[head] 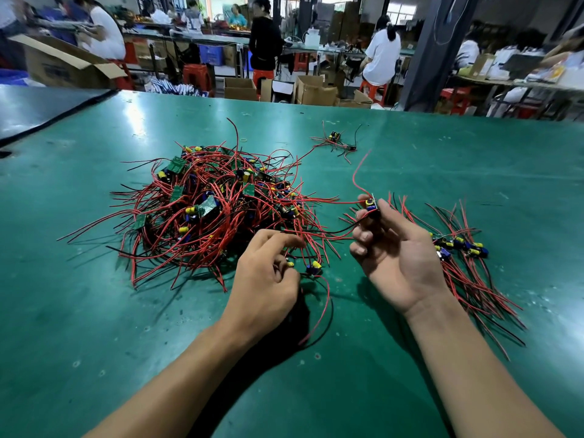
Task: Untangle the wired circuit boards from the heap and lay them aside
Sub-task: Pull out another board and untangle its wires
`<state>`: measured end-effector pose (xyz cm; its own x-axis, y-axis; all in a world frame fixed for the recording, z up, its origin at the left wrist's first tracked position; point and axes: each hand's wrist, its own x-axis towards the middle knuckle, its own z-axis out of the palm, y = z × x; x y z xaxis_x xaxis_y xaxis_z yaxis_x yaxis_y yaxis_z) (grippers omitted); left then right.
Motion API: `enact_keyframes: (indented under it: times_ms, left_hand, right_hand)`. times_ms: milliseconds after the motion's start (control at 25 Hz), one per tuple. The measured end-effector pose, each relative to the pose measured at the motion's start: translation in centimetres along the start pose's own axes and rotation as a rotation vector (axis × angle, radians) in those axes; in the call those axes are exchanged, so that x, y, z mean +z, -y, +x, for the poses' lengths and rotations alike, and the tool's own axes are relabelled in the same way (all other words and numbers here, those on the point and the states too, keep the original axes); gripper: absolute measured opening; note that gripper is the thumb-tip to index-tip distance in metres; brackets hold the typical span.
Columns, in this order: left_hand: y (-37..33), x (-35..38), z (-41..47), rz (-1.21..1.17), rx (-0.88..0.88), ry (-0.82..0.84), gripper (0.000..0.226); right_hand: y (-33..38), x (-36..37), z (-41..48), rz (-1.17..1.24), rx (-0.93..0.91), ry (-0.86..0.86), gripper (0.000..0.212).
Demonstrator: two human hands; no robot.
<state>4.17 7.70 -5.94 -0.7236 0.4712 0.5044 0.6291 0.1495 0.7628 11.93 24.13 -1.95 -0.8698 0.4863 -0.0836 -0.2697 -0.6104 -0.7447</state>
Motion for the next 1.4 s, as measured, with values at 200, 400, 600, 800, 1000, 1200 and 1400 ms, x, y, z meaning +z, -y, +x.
enact_keyframes:
  times_ms: [200, 400, 600, 800, 1000, 1200, 1400]
  left_hand:
    - [-0.3, 0.1, -0.2, -0.174, -0.113, -0.048, 0.014]
    - [-1.6, 0.2, -0.3, -0.627, -0.349, 0.067, 0.038]
    - [-1.3, -0.1, 0.1, -0.878, -0.522, 0.098, 0.030]
    - [-1.1, 0.0, 0.3, -0.880, -0.531, 0.070, 0.031]
    - [-0.5, -0.1, 0.0, -0.767, -0.455, 0.113, 0.012]
    - [-0.6, 0.2, -0.4, -0.719, -0.419, 0.272, 0.007]
    - [-0.8, 0.1, -0.3, -0.728, -0.427, 0.322, 0.015]
  right_hand:
    - [0.1, -0.7, 0.0, 0.026, 0.014, 0.136, 0.019]
    - [-2.1, 0.1, -0.4, -0.263, -0.005, 0.305, 0.025]
    - [-2.5, -0.1, -0.6, -0.477, -0.013, 0.378, 0.028]
    - [-2.5, -0.2, -0.5, -0.497, -0.011, 0.385, 0.021]
    - [-2.7, -0.3, -0.4, -0.473, -0.063, 0.318, 0.018]
    - [-2.5, -0.1, -0.3, -0.700, -0.116, 0.216, 0.020]
    - [-2.2, 0.0, -0.1, -0.614, -0.096, 0.059, 0.027]
